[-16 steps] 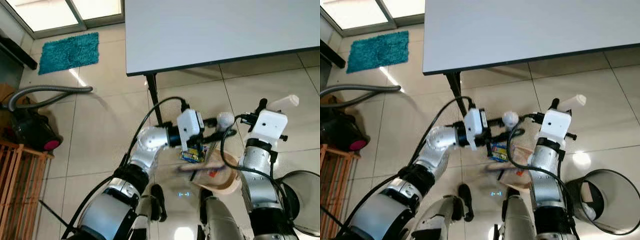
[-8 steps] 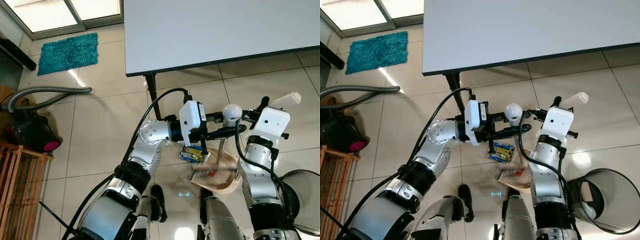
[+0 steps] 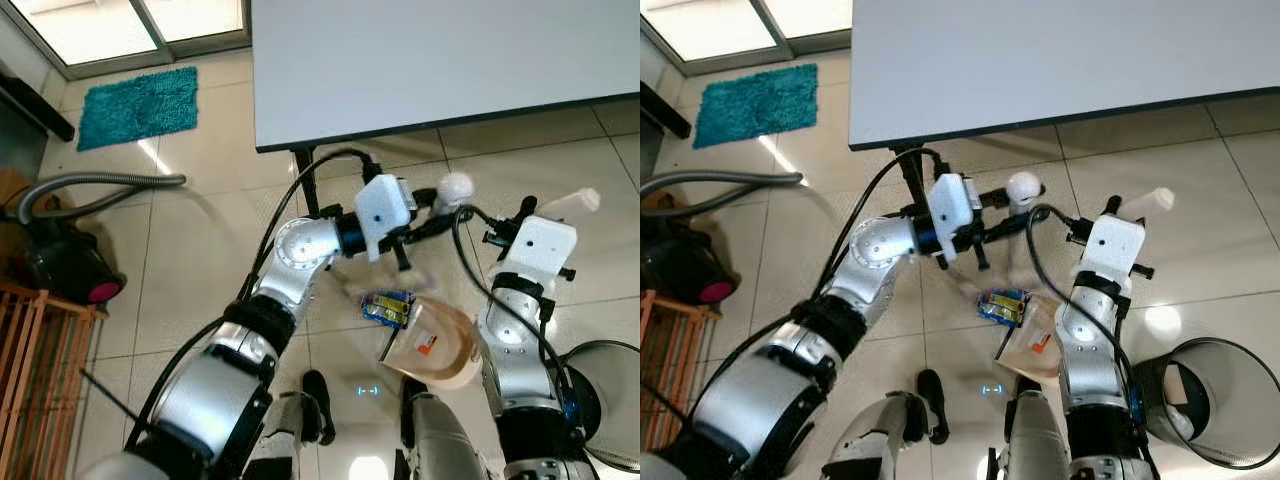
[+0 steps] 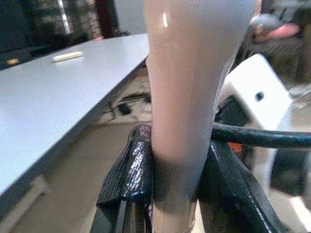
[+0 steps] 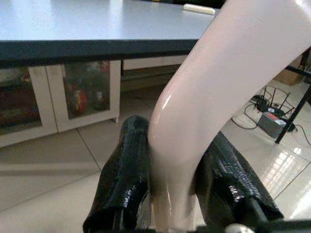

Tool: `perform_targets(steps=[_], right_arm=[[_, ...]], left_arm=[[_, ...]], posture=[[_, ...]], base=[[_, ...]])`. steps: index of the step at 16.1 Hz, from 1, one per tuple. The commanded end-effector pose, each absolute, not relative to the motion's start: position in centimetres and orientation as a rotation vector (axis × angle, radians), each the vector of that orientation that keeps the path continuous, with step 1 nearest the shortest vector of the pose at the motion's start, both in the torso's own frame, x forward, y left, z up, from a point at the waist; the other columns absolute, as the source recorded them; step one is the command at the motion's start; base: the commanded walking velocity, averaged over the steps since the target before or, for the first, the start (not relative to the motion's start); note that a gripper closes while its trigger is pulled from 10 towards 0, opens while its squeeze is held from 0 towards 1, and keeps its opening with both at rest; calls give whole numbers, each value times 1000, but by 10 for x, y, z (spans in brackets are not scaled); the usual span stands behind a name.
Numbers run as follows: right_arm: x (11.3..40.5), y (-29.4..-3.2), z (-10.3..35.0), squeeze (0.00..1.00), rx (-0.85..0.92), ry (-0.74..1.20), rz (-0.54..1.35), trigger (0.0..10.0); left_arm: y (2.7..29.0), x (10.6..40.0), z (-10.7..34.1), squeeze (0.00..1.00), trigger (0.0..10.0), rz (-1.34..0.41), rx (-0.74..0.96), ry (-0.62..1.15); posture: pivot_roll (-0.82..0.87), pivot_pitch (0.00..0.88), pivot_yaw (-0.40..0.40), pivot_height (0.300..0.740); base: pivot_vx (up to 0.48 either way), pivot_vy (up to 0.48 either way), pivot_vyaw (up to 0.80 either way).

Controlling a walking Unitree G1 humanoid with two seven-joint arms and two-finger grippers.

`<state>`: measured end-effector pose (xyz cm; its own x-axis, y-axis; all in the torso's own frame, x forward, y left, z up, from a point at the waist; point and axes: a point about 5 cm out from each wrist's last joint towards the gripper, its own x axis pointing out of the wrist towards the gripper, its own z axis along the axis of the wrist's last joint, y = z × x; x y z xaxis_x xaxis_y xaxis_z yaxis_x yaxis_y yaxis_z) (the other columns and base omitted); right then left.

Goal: Sweep floor

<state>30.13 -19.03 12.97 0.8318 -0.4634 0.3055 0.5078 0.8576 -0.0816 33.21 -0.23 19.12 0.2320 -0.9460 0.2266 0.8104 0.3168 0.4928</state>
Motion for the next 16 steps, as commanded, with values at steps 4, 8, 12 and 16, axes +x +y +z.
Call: perform_targets(steps=[4,8,12,16], right_arm=[[291,-184,103,0,-165,-170,-494,10000],[286,-183,103,0,-164,-170,-495,10000],[279,-183,101,0,-168,-165,-500,10000],[272,-186,101,0,-174,-157,-511,10000]], left_arm=[[6,342,183,0,10000,-1044,296,-499],[-4,337,161,0,10000,-987,282,-414],[-17,329,147,0,10000,-1004,305,-363],[-33,321,142,0,10000,-1049,305,-342]], posture=[[-26,357,173,740],[-54,362,179,740],[-75,377,189,740],[-89,384,196,740]], base=[[0,0,0],[0,0,0],[0,0,0],[0,0,0]])
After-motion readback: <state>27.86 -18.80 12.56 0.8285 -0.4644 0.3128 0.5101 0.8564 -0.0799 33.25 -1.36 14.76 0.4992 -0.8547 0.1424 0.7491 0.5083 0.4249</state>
